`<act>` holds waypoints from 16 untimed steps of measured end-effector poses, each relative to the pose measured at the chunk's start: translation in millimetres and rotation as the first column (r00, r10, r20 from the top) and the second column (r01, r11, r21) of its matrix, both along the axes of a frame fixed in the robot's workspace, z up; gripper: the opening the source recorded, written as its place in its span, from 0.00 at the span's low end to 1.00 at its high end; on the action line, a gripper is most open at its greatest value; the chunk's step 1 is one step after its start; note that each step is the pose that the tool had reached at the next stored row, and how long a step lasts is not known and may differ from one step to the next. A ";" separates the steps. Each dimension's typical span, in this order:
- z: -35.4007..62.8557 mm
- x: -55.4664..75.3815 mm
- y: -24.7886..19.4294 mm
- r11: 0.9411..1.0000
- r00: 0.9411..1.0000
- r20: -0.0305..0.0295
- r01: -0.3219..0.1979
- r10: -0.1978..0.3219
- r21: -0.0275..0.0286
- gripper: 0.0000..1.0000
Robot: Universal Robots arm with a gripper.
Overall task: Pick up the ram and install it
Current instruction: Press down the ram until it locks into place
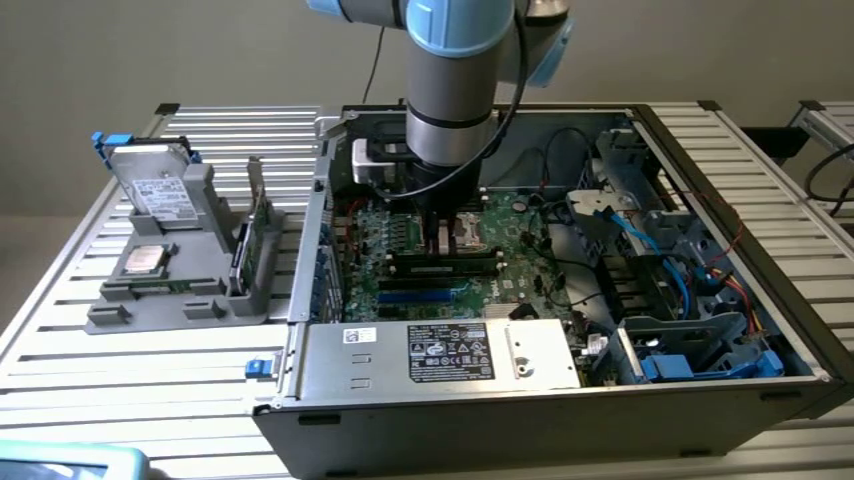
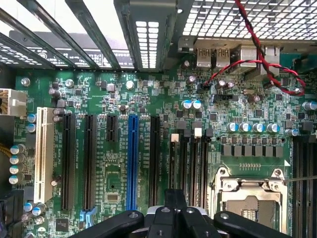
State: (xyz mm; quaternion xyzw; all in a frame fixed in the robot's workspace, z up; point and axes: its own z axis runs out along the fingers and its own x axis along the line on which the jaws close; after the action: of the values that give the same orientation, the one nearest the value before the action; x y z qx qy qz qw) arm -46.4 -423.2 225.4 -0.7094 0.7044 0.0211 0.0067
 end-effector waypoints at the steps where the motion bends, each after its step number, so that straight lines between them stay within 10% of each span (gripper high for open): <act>1: 1.4 -0.2 0.1 1.000 1.000 0.000 0.000 0.000 -0.001 0.11; 16: 54.0 0.5 0.8 1.000 1.000 -0.001 0.000 0.000 -0.015 0.11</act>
State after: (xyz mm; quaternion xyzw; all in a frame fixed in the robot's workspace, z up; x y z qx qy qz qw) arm -46.0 -422.4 279.4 -0.7096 0.7044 0.0162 0.0009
